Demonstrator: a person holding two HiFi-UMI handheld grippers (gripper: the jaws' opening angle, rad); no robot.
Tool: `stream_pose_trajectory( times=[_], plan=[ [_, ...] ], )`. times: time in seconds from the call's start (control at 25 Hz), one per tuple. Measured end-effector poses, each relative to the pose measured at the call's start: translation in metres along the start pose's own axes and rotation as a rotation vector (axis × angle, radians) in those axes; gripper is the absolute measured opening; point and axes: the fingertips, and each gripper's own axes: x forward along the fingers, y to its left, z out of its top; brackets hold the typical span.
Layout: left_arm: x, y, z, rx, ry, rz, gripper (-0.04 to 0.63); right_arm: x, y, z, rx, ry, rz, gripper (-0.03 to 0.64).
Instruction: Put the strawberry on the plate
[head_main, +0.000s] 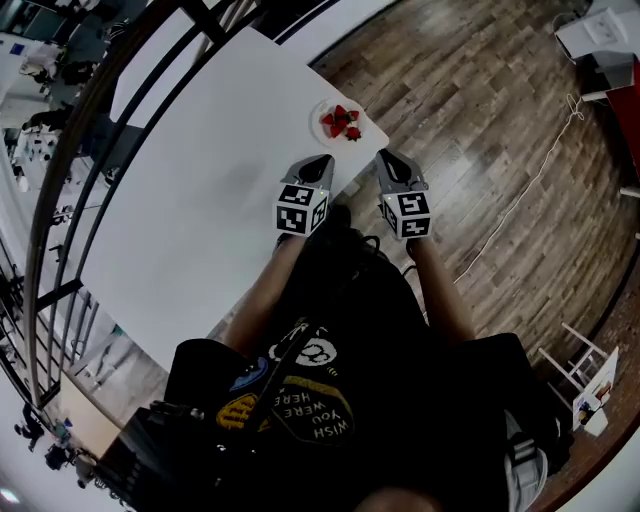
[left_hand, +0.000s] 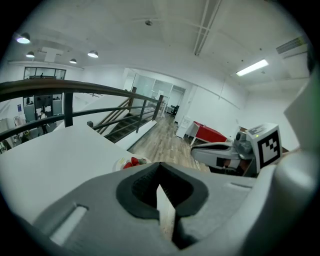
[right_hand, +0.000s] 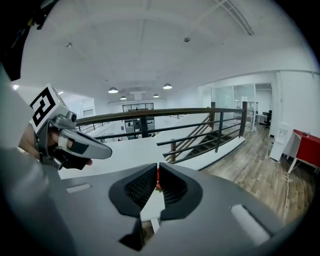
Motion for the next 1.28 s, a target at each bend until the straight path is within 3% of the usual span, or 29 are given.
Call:
stream_pose_trajectory(
  times=[0.36,0.6,0.96,1.28],
  plan=[
    [-0.058,-0.032,0.019,0.085,-0.099,0.001,0.002,-0.075,0.015,0.025,0.117,-0.138,-0.057,0.005],
    [-0.089,-0.037,0.029,0.130,-0.132,-0.019,0.002,-0.105,0.043,0.038,0.111,-0.174,-0.104,0.003],
    [-0.161,-0.062,0.004,0.155,-0.189,-0.091,0.002,-0.155,0.118,0.032,0.123,-0.210,-0.143,0.003],
    [-0.186,-0.068,-0.022,0.174,-0.192,-0.118,0.003,-0.174,0.148,0.013,0.133,-0.209,-0.161,0.003]
  ],
)
